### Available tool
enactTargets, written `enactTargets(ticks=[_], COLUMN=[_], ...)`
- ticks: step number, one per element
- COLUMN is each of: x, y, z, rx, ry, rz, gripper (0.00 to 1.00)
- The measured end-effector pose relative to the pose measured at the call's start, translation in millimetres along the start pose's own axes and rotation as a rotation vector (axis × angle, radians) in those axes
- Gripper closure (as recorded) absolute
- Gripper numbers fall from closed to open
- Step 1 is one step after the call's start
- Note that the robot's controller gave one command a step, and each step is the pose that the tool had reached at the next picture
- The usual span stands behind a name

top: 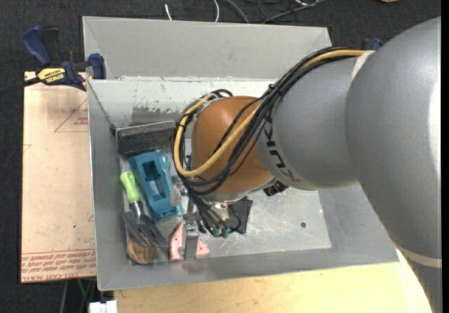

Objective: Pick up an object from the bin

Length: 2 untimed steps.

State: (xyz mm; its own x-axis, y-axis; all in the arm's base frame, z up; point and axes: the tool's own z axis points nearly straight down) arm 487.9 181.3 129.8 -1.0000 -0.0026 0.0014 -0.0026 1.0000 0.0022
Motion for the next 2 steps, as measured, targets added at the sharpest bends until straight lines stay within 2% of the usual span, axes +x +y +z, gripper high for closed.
enactTargets(ticks=[1, 2], x=[-0.7, -48.5], y=[-1, -44], z=[-2, 23], rx=[0.000, -0.002], ry=[-0.001, -0.003], rz=[0.003, 0.054], gripper=[0.00, 0.00])
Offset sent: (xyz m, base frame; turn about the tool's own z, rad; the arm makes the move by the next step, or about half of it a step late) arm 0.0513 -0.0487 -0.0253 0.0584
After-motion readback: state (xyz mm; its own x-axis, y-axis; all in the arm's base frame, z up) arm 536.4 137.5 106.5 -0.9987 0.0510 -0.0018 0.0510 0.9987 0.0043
